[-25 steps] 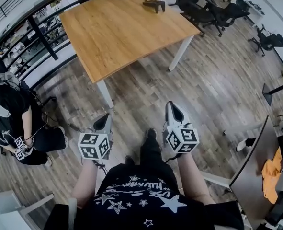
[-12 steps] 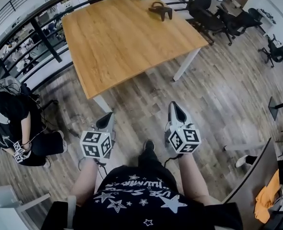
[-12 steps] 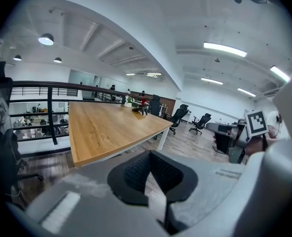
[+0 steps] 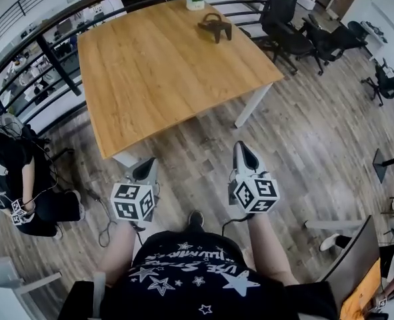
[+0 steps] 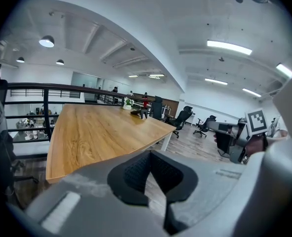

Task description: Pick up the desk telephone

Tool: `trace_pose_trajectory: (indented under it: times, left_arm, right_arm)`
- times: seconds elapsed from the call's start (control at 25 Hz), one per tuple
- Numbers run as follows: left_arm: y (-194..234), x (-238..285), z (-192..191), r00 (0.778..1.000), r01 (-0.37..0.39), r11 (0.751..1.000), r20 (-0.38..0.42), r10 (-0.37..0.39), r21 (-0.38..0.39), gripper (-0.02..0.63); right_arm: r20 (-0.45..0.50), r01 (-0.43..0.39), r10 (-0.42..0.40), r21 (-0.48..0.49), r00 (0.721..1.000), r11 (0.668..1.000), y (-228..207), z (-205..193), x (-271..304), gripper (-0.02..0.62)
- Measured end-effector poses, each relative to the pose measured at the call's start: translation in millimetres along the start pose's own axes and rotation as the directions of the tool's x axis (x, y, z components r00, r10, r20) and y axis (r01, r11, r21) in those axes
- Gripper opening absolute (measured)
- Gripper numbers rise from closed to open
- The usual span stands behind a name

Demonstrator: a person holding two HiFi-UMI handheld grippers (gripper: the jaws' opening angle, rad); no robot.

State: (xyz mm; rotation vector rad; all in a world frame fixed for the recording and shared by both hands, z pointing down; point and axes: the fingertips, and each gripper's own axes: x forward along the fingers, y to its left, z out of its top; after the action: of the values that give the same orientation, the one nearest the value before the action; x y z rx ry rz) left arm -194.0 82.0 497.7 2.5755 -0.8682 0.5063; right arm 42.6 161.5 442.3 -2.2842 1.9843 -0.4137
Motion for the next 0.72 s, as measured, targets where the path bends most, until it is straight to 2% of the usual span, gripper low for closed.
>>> trace_pose_trajectory:
  times: [0.24,0.72]
  left_arm:
    - [-12.2,29.4,11.6,0.999,-0.033,0.999,0.016,0.033,-0.01,0.002]
    - [-18.1,71.7,18.3,0.999,-0.021,1.0,-0.029,0.021,0.001,0.002]
  right_arm:
    - [-0.004,-0.017,0.017,0.012,1.0,1.0,-34.8,4.4,15.5,0.0]
    - [-0.03,0.031,-0.029,0.068,0.999,0.997,-79.2,-3.1,29.2,0.0]
